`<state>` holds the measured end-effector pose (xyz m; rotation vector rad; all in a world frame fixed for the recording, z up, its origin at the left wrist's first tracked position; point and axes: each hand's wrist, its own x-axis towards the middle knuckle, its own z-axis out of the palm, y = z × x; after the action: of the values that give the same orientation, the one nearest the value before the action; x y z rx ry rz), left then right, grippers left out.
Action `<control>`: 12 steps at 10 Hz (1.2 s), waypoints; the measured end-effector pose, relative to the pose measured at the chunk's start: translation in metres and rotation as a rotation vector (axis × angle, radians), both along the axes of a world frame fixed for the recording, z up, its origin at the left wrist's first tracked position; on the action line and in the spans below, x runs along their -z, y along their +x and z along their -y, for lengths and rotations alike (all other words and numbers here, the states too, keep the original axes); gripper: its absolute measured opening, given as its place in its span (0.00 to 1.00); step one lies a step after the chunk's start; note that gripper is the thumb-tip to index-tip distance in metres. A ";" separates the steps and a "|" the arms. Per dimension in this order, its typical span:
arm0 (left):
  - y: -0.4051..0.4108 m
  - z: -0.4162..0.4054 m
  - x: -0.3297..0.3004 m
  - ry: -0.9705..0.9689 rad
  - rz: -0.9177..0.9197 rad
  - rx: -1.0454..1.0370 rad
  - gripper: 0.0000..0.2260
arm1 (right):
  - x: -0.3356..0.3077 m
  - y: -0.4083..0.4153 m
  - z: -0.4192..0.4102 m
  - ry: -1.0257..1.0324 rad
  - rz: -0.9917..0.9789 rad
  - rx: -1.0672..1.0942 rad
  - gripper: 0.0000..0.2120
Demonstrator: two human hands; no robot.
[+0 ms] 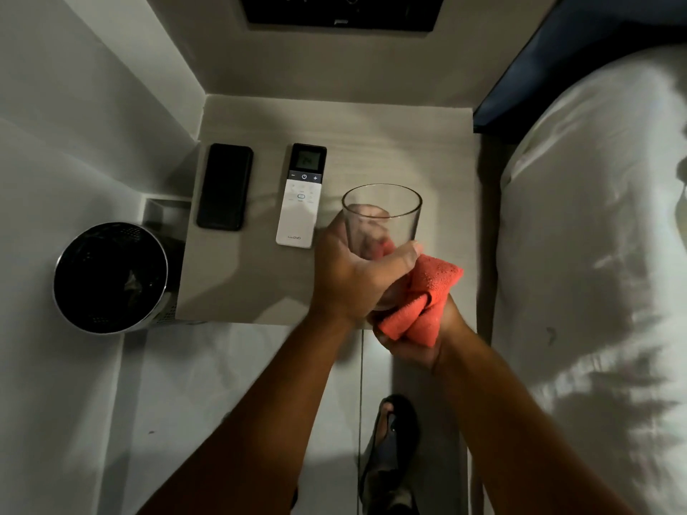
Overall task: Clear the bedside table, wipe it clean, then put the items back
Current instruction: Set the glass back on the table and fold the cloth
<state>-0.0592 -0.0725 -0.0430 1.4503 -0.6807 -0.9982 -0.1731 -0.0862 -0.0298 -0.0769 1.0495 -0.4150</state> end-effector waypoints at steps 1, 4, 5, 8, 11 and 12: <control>-0.002 0.013 -0.001 0.044 0.158 0.008 0.24 | 0.011 -0.009 0.002 0.056 0.054 -0.086 0.14; 0.025 0.069 0.029 0.181 0.374 -0.159 0.22 | 0.019 -0.042 -0.011 0.100 0.082 -0.016 0.10; 0.034 0.089 0.042 0.097 0.452 -0.058 0.28 | 0.023 -0.054 -0.007 0.093 -0.008 0.076 0.21; 0.034 0.105 0.059 0.082 0.527 0.004 0.32 | 0.048 -0.066 0.003 -0.081 0.157 0.079 0.39; 0.007 0.016 0.009 0.220 0.135 -0.053 0.30 | 0.019 -0.040 0.029 -0.509 -0.689 0.261 0.22; -0.013 0.003 -0.014 0.289 -0.149 0.277 0.28 | -0.022 -0.024 0.033 -0.519 -0.533 0.112 0.18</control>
<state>-0.0724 -0.0752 -0.0287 1.5366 -0.6588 -1.4529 -0.1970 -0.1192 -0.0078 -0.6208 1.4498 -0.7892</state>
